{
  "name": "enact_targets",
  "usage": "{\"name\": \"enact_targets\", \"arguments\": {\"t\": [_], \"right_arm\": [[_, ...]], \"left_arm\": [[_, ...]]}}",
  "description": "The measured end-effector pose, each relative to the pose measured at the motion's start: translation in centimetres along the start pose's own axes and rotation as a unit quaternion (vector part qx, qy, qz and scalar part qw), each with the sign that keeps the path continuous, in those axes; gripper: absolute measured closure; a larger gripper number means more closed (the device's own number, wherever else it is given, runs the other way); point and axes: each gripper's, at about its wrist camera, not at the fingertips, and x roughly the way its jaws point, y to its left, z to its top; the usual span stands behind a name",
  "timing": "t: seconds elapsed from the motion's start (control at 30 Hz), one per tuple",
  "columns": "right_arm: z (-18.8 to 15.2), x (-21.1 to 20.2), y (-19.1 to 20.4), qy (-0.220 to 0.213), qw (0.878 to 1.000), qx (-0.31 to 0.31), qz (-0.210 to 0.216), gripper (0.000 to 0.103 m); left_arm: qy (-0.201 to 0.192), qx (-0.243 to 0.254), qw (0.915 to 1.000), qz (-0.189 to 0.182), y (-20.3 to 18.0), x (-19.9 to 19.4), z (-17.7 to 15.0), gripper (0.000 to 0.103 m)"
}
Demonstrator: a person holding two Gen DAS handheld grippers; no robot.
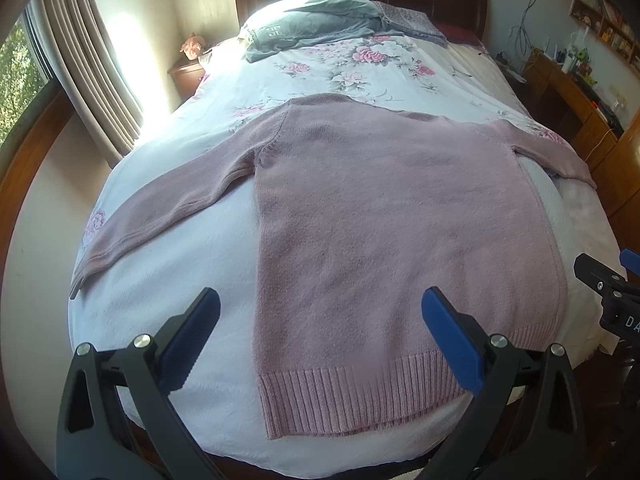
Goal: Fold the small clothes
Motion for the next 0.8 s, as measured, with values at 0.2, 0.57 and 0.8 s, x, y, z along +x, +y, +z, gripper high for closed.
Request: {"name": "enact_targets", "arguments": {"t": [0.2,0.57,0.8], "right_arm": [[0.0,0.1,0.1,0.0,1.0,-0.004,0.002,0.004],[0.9,1.0,-0.4,0.001,1.0,-0.016,0.018,0.004],[1.7,2.3,-2.5,0.006,0.999,-0.021,0.032,0.004]], "left_arm": [[-0.001,-0.005,1.0,0.003,0.3,-0.1,-0.2,0.003],[0.002,-0.013,0.9997,0.021,-0.4,0.0,0.3,0.003],[0.015,-0.018,0.9991,0.036,-2.6,0.9,0.8,0.003]]}}
